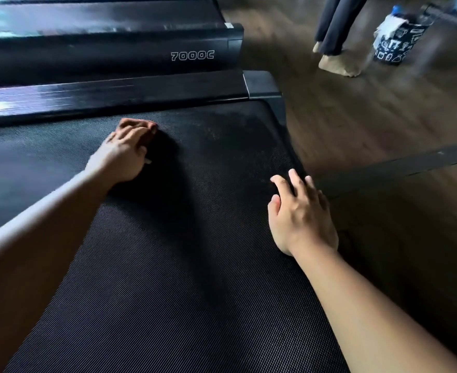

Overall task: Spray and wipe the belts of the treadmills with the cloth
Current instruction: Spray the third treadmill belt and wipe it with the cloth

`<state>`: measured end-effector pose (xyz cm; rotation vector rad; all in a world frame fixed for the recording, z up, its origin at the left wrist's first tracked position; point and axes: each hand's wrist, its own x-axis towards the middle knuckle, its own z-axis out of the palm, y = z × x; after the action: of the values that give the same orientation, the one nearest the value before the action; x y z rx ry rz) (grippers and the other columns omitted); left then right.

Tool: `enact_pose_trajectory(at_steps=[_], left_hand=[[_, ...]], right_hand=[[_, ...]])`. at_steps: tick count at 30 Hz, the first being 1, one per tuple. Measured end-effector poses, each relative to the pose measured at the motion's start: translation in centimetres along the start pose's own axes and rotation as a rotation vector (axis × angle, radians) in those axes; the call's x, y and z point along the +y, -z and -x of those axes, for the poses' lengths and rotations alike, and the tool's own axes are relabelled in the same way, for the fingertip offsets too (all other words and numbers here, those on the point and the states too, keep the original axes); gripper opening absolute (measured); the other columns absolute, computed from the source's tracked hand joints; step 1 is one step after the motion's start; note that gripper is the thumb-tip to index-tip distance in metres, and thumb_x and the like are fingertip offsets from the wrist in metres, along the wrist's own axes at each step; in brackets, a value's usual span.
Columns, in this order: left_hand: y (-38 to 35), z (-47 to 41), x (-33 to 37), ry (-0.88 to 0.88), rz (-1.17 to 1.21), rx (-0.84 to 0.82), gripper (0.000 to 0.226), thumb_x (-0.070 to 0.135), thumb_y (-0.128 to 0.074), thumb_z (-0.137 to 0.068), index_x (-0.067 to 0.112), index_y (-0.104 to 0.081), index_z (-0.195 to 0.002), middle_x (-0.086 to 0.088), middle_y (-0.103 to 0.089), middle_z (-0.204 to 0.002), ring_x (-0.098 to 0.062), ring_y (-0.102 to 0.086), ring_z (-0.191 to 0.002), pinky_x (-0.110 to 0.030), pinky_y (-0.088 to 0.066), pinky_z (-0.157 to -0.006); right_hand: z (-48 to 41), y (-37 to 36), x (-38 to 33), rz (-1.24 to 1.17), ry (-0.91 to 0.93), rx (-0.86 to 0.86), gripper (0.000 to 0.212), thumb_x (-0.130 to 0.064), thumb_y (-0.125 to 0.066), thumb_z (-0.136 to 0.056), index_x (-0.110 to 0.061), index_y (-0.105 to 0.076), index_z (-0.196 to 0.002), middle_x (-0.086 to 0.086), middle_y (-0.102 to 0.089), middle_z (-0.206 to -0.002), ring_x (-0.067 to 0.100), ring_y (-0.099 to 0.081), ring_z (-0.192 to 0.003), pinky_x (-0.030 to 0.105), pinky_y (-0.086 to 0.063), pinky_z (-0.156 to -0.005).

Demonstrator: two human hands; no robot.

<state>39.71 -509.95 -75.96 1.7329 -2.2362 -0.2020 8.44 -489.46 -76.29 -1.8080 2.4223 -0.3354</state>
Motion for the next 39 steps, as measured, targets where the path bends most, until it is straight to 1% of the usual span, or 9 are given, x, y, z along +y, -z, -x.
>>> enact_pose_trajectory(at_steps=[4, 10, 14, 17, 22, 24, 27, 32, 39], left_hand=[[0.0, -3.9, 2.3, 0.114, 0.019, -0.041, 0.056, 0.027, -0.051, -0.097, 0.031, -0.038, -0.152, 0.001, -0.031, -0.161, -0.029, -0.031, -0.145, -0.043, -0.027, -0.12], [-3.9, -8.9, 11.0, -0.108, 0.047, -0.131, 0.081, 0.06, -0.027, -0.064, 0.046, -0.042, -0.143, 0.021, -0.039, -0.153, -0.009, -0.029, -0.145, -0.037, -0.031, -0.119], [-5.7, -7.1, 17.8, -0.409, 0.06, -0.144, 0.069, 0.038, -0.036, -0.077, 0.033, -0.049, -0.145, 0.014, -0.045, -0.152, -0.015, -0.035, -0.144, -0.037, -0.032, -0.118], [-5.5, -4.3, 19.5, -0.532, 0.038, -0.181, 0.062, 0.036, -0.039, -0.088, 0.031, -0.044, -0.149, 0.004, -0.04, -0.158, -0.022, -0.031, -0.148, -0.039, -0.029, -0.12], [-3.0, 1.7, 15.0, -0.587, 0.058, -0.199, 0.053, 0.021, -0.052, -0.101, 0.026, -0.04, -0.152, -0.003, -0.032, -0.162, -0.01, -0.017, -0.15, -0.011, 0.001, -0.119], [-1.5, 3.9, 11.4, -0.584, 0.051, -0.17, 0.052, 0.026, -0.05, -0.099, 0.022, -0.045, -0.15, -0.003, -0.04, -0.157, -0.008, -0.025, -0.146, -0.012, -0.005, -0.12], [-0.3, 3.5, 6.9, -0.435, 0.02, -0.113, 0.049, 0.02, -0.052, -0.099, 0.017, -0.048, -0.148, -0.006, -0.045, -0.154, -0.023, -0.036, -0.146, -0.02, -0.016, -0.12], [-1.3, -1.6, 8.7, -0.135, 0.005, -0.021, 0.052, 0.021, -0.049, -0.101, 0.03, -0.041, -0.151, 0.007, -0.035, -0.16, -0.02, -0.031, -0.146, -0.033, -0.023, -0.118], [-3.4, -1.6, 14.5, -0.293, 0.008, -0.079, 0.055, 0.023, -0.051, -0.097, 0.033, -0.041, -0.15, 0.011, -0.035, -0.158, -0.019, -0.029, -0.146, -0.033, -0.024, -0.12]], right_hand=[[0.1, -0.2, -0.1, 0.026, 0.003, 0.016, 0.048, -0.035, -0.03, -0.101, -0.035, -0.032, -0.148, 0.003, -0.02, -0.163, 0.03, -0.016, -0.15, 0.046, -0.016, -0.12], [0.0, -0.1, 0.0, 0.015, 0.0, 0.0, 0.049, -0.038, -0.027, -0.101, -0.037, -0.028, -0.15, 0.001, -0.017, -0.164, 0.028, -0.012, -0.151, 0.045, -0.014, -0.122], [-0.1, -0.2, 0.2, 0.009, 0.0, -0.002, 0.048, -0.038, -0.027, -0.101, -0.038, -0.029, -0.148, 0.0, -0.019, -0.164, 0.028, -0.013, -0.151, 0.045, -0.014, -0.122], [-0.1, 0.1, 0.1, -0.01, -0.001, -0.001, 0.049, -0.038, -0.03, -0.099, -0.036, -0.032, -0.148, 0.001, -0.021, -0.163, 0.028, -0.015, -0.15, 0.046, -0.015, -0.121], [-0.2, 0.3, 0.2, -0.04, 0.001, -0.044, 0.051, -0.039, -0.031, -0.1, -0.035, -0.029, -0.151, 0.0, -0.014, -0.165, 0.027, -0.009, -0.151, 0.045, -0.011, -0.122], [-0.2, 0.2, 0.2, -0.037, 0.002, -0.028, 0.05, -0.038, -0.029, -0.101, -0.036, -0.028, -0.151, 0.0, -0.014, -0.165, 0.028, -0.009, -0.151, 0.045, -0.011, -0.122], [0.0, 0.0, 0.2, -0.031, 0.01, -0.007, 0.049, -0.037, -0.028, -0.101, -0.035, -0.028, -0.15, 0.002, -0.015, -0.165, 0.029, -0.011, -0.151, 0.046, -0.012, -0.122], [-0.1, -0.2, 0.2, -0.031, 0.011, 0.0, 0.05, -0.037, -0.029, -0.101, -0.035, -0.029, -0.15, 0.003, -0.016, -0.164, 0.03, -0.012, -0.151, 0.047, -0.013, -0.121], [-0.2, 0.1, 0.2, -0.075, -0.002, -0.018, 0.049, -0.037, -0.033, -0.1, -0.035, -0.033, -0.149, 0.001, -0.017, -0.164, 0.028, -0.011, -0.151, 0.045, -0.012, -0.122]])
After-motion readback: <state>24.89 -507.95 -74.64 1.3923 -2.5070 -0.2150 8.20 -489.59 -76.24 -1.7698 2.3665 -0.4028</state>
